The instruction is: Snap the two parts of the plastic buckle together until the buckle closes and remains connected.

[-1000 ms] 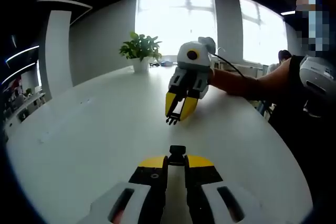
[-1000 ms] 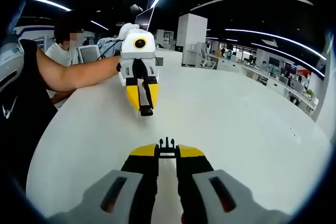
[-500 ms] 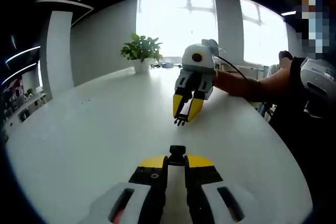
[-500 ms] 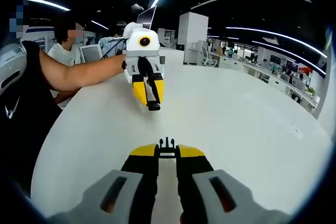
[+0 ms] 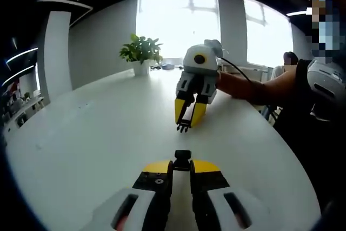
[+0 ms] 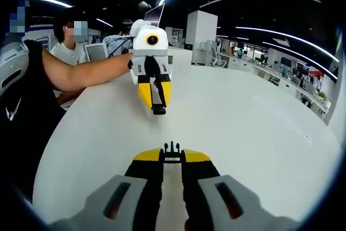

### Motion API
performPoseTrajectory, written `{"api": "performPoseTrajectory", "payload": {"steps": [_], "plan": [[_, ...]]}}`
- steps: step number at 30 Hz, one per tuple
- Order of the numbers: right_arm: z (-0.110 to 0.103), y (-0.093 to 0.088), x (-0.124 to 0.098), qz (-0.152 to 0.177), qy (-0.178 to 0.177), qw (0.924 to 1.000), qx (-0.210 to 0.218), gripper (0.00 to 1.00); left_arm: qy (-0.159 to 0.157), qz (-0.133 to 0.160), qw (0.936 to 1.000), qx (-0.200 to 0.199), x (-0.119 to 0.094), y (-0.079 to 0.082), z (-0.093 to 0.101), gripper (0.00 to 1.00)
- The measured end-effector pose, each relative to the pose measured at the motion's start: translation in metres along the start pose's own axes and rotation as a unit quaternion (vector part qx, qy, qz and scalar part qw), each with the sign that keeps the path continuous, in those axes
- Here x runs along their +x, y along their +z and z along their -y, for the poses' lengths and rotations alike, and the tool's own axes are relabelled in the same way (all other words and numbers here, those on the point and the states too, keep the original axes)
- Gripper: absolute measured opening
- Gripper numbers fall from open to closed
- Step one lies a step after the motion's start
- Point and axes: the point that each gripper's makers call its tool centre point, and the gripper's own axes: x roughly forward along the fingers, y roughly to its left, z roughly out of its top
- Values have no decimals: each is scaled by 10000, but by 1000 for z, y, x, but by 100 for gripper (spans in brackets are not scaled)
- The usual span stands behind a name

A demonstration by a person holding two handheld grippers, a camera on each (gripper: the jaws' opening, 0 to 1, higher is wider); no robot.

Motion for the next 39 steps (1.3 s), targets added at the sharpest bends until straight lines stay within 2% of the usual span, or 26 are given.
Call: {"api": "performPoseTrajectory", "payload": {"steps": [8, 31, 39], "plan": [[-1, -7, 3, -106, 28, 9999, 59, 11, 11, -10, 10000, -35, 2, -2, -1, 11], [-3, -6, 4, -71, 109, 9999, 8, 11, 29, -39, 10000, 46, 10, -2, -1, 11], [-7, -4, 7, -39, 172, 9998, -38, 11, -53, -32, 9999, 139, 14, 2, 6, 11]]}}
